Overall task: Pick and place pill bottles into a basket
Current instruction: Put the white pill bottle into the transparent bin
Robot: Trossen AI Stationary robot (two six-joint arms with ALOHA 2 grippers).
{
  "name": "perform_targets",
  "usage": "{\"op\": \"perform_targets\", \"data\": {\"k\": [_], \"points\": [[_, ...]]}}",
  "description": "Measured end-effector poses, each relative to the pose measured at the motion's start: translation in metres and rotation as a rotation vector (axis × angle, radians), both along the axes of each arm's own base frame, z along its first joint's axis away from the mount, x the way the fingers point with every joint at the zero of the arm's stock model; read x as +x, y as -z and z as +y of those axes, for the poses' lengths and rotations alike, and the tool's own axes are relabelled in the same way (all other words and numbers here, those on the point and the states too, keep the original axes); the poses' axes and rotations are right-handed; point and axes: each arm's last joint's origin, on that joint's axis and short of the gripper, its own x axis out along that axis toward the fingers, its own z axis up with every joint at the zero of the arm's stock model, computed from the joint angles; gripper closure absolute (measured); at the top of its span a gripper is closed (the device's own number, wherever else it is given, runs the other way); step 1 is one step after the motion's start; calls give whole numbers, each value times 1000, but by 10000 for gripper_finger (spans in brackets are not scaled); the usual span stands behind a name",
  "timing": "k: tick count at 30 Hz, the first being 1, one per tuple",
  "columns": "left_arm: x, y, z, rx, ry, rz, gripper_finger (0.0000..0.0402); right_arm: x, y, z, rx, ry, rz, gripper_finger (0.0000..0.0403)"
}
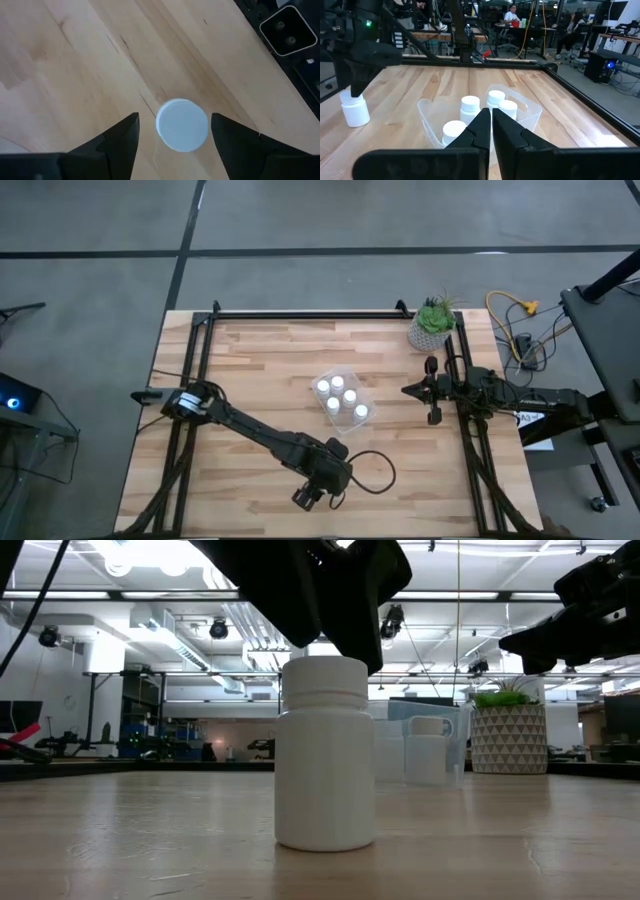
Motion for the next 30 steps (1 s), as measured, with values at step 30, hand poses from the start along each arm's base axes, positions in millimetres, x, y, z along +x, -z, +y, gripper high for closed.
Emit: {"op": "perform_targets", "data": {"k": [30], "points": [[-7,-6,-13,-51,-24,4,173,0,0,0,-1,0,0,394]]}}
